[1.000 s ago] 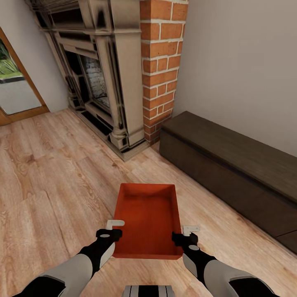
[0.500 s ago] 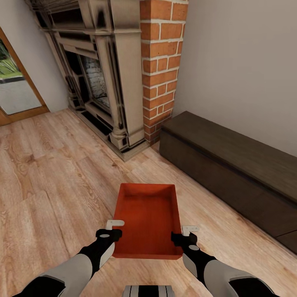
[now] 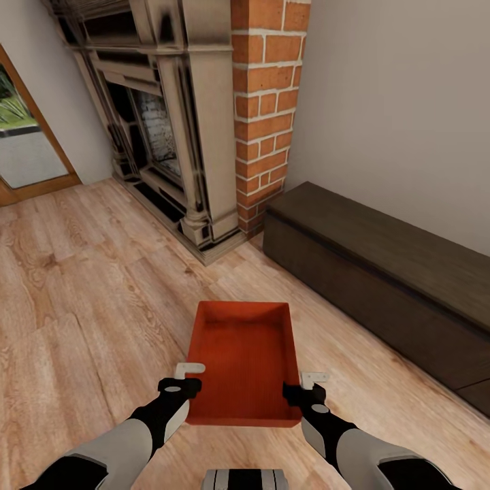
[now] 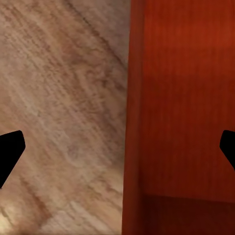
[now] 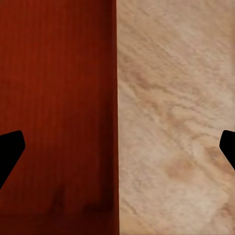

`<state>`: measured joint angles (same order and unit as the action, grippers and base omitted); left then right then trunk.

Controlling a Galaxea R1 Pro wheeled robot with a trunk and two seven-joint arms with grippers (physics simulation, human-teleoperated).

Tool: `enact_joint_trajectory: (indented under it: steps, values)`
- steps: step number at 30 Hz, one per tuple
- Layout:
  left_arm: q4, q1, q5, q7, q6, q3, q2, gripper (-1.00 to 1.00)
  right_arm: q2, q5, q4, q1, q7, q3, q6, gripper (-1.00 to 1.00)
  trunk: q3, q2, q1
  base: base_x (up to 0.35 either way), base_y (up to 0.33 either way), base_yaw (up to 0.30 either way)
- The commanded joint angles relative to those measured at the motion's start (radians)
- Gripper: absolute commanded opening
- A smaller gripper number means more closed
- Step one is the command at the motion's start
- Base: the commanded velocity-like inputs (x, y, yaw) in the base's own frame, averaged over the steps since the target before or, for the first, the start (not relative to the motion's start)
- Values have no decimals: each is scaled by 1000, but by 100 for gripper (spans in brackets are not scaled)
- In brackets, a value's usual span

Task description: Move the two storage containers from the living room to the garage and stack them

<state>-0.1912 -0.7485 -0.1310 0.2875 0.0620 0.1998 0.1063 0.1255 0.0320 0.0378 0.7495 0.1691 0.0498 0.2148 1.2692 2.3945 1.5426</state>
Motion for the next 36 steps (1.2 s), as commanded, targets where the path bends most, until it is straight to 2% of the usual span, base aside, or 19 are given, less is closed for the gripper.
enact_joint_trajectory:
  steps: [1,7,36]
  values:
    - [-2,0,-10,6,6,9,0,100,0,3,-1,1,4,5,3,100,4,8,4,0,0,0]
    - [-2,0,-10,5,6,9,0,100,1,3,-1,1,4,5,3,100,23,50,27,0,0,0]
    - [-4,0,-10,14,6,7,0,100,1,3,-1,1,1,4,3,100,23,50,27,0,0,0]
